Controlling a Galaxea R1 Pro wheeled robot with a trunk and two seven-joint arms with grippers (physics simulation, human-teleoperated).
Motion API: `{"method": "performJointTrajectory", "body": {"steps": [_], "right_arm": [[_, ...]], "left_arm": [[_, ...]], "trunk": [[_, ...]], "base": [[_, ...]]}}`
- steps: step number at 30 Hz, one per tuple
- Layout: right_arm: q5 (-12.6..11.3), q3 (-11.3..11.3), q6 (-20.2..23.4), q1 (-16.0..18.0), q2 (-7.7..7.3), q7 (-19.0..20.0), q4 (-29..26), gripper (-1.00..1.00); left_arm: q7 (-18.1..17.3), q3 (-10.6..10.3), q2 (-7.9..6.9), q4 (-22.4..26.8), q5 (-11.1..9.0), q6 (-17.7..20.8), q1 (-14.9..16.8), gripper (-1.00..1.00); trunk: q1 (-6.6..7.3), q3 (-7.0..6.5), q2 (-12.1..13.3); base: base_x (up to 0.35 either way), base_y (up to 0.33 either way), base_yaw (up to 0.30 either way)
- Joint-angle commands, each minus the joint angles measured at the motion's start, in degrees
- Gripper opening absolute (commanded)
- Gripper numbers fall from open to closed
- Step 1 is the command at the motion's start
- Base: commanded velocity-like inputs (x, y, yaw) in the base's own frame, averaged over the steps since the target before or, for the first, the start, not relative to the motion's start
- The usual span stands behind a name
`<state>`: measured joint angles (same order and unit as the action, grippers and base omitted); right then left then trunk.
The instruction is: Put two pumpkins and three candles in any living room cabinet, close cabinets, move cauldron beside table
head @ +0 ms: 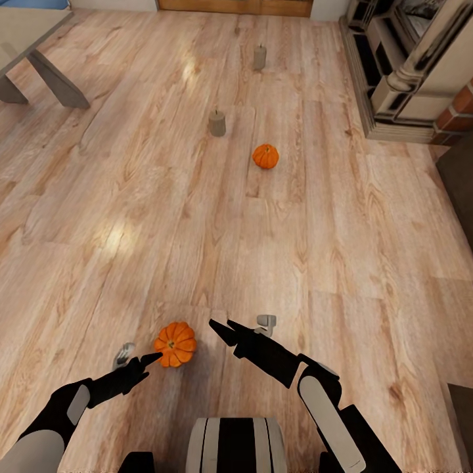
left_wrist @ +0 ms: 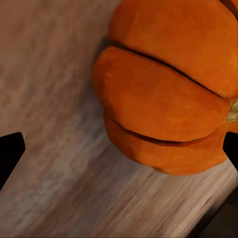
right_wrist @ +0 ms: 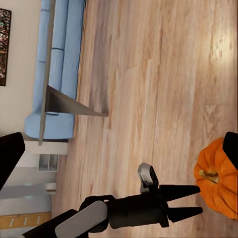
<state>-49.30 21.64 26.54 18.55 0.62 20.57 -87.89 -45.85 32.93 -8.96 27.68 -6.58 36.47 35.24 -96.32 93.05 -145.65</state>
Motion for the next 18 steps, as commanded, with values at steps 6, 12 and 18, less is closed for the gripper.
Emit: {"method": "performJointTrajectory", "body": {"steps": [6, 12, 18], "right_arm": [[0.0, 0.0, 0.0, 0.0, 0.06, 0.0, 0.0, 1.00], [0.0, 0.1, 0.0, 0.0, 0.13, 0.0, 0.0, 1.00], [0.0, 0.1, 0.0, 0.0, 0.17, 0.0, 0.0, 1.00]], "left_arm": [[0.0, 0.0, 0.03, 0.0, 0.0, 0.0, 0.0, 1.00], [0.0, 0.0, 0.08, 0.0, 0.0, 0.0, 0.0, 1.00], [0.0, 0.0, 0.09, 0.0, 0.0, -0.1, 0.0, 1.00]], "trunk": [[-0.10, 0.89, -0.1], [-0.10, 0.89, -0.1], [-0.10, 0.89, -0.1]], "base": [[0.000, 0.000, 0.000], [0.003, -0.003, 0.000], [0.020, -0.029, 0.000]]}}
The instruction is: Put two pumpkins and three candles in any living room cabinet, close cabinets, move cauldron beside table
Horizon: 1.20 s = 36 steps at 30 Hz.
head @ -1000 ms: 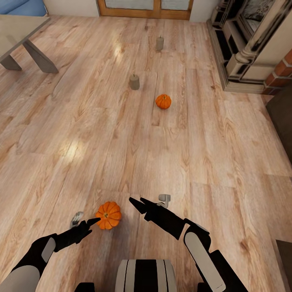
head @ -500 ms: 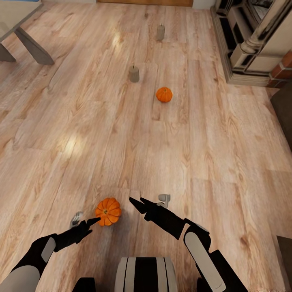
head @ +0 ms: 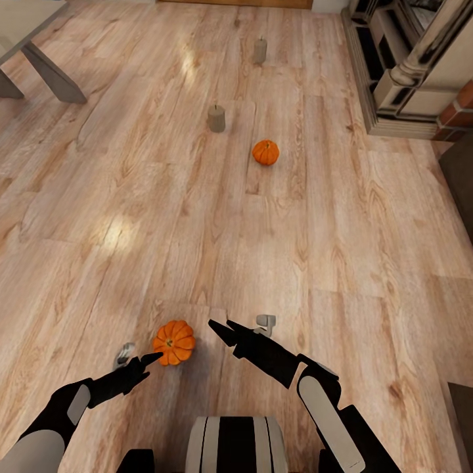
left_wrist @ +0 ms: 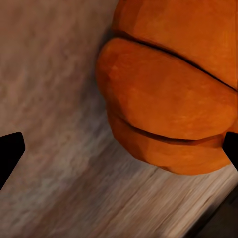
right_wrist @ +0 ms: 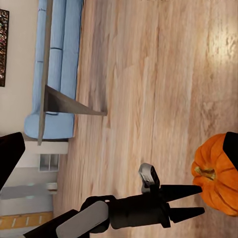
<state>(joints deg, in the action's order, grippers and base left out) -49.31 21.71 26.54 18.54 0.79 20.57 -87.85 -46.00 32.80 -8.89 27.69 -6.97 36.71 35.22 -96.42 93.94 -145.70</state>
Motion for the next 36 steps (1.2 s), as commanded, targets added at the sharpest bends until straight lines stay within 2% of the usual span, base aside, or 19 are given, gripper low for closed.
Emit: {"method": "performJointTrajectory", "body": {"steps": [1, 18, 36], "right_arm": [[0.0, 0.0, 0.0, 0.0, 0.00, 0.0, 0.0, 1.00], [0.0, 0.1, 0.0, 0.0, 0.00, 0.0, 0.1, 1.00], [0.0, 0.1, -0.1, 0.0, 0.04, 0.0, 0.1, 1.00]], "left_arm": [[0.1, 0.1, 0.01, 0.0, 0.4, -0.3, 0.0, 1.00], [0.2, 0.1, 0.01, 0.0, 0.4, -0.2, 0.0, 1.00], [0.2, 0.1, 0.01, 0.0, 0.4, -0.2, 0.0, 1.00]], "trunk": [[0.00, 0.00, 0.0], [0.00, 0.00, 0.0], [0.00, 0.00, 0.0]], "base": [[0.004, -0.005, 0.000], [0.013, -0.070, 0.000], [0.120, 0.000, 0.000]]}}
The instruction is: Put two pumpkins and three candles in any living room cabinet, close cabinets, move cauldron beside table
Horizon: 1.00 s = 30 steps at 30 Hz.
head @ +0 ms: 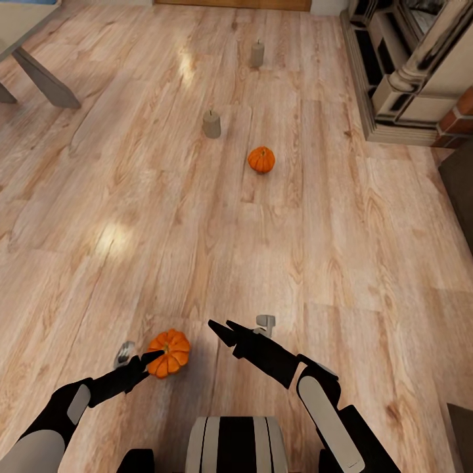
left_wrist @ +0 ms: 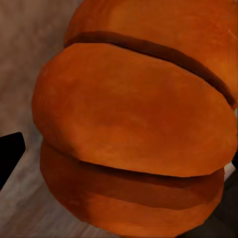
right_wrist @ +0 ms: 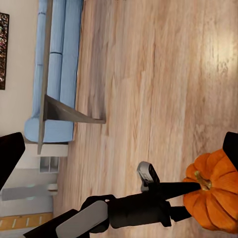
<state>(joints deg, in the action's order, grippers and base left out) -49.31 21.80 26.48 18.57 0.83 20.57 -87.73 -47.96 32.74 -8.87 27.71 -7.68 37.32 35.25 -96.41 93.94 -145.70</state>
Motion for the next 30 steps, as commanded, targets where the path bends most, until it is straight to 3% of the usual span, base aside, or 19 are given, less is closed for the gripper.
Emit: {"method": "performJointTrajectory", "body": {"steps": [1, 6, 7, 30], "right_arm": [[0.0, 0.0, 0.0, 0.0, -0.02, 0.0, 0.0, 1.00], [0.0, 0.0, 0.0, 0.0, -0.03, 0.0, 0.1, 1.00], [0.0, 0.0, 0.0, 0.0, -0.03, 0.0, 0.1, 1.00], [-0.1, -0.3, 0.2, 0.0, 0.05, -0.8, 1.0, 1.00]], "left_arm": [[2.2, 0.1, -0.01, 0.0, 1.1, -0.8, 0.0, 1.00], [2.2, 0.1, -0.01, 0.0, 1.1, -0.8, 0.0, 1.00], [2.2, 0.1, -0.01, 0.0, 1.1, -0.8, 0.0, -1.00], [2.1, 0.1, -0.10, 0.0, 1.1, -0.9, 0.0, -1.00]], "trunk": [[-0.01, 0.00, 0.0], [-0.01, 0.00, 0.0], [-0.01, 0.00, 0.0], [-0.01, 0.00, 0.0]], "base": [[0.035, 0.000, 0.000], [0.012, 0.000, 0.000], [0.002, 0.000, 0.000], [0.000, 0.000, 0.000]]}}
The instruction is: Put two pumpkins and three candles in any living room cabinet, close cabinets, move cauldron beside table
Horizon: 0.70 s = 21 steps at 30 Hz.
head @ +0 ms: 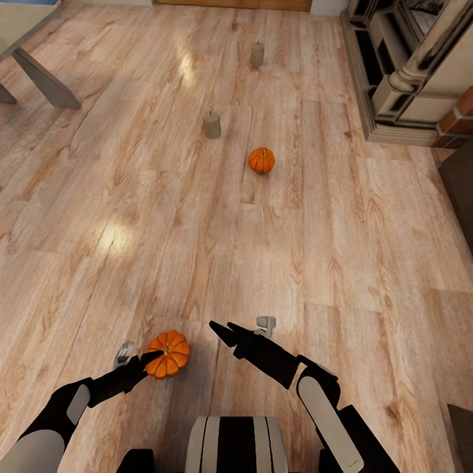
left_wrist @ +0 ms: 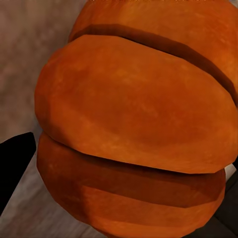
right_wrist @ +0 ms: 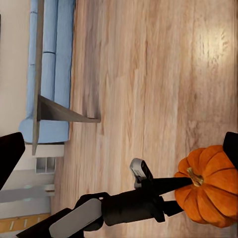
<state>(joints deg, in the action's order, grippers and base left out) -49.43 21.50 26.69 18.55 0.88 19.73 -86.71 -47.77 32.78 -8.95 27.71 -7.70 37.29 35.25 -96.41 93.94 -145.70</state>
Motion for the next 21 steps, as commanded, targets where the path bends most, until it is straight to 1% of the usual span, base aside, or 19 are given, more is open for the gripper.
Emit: {"method": "performJointTrajectory", "body": {"steps": [1, 2, 7, 9, 11, 16, 21], "right_arm": [[0.0, -0.1, 0.0, 0.0, 0.00, -0.1, 0.1, 1.00], [0.0, -0.1, 0.1, 0.0, 0.00, -0.4, 0.1, 1.00], [-0.1, 0.0, 0.1, 0.0, 0.00, -5.4, 0.1, 1.00], [-0.1, 0.0, 0.1, 0.0, 0.02, -6.1, 0.2, 1.00], [-0.1, 0.0, 0.2, 0.0, 0.05, -6.4, 0.2, 1.00], [0.0, 0.0, 0.3, 0.0, 0.05, -6.8, 0.2, 1.00], [-0.1, -0.4, 0.2, 0.1, -0.02, -6.3, 0.2, 1.00]], "left_arm": [[1.9, 0.1, -0.01, 0.0, 1.1, -0.8, 0.0, -1.00], [1.9, 0.1, -0.01, 0.0, 1.1, -0.8, 0.0, -1.00], [1.9, 0.1, -0.01, 0.0, 1.1, -0.8, 0.0, -1.00], [1.9, 0.1, -0.01, 0.0, 1.1, -0.8, 0.0, -1.00], [1.9, 0.1, -0.01, 0.0, 1.1, -0.8, 0.0, -1.00], [1.8, 0.1, -0.01, 0.0, 1.1, -0.8, 0.0, -1.00], [1.8, 0.1, -0.01, 0.0, 1.1, -0.7, 0.0, -1.00]], "trunk": [[-0.01, 0.00, 0.0], [-0.01, 0.00, 0.0], [-0.01, 0.00, 0.0], [0.04, -0.44, 0.0], [0.09, -0.88, 0.1], [0.09, -0.88, 0.1], [0.22, -1.99, 0.1]], "base": [[0.000, 0.000, 0.000], [0.000, 0.000, 0.000], [0.000, 0.000, 0.000], [0.000, 0.000, 0.000], [0.000, 0.000, 0.000], [0.000, 0.000, 0.000], [0.000, 0.000, 0.000]]}}
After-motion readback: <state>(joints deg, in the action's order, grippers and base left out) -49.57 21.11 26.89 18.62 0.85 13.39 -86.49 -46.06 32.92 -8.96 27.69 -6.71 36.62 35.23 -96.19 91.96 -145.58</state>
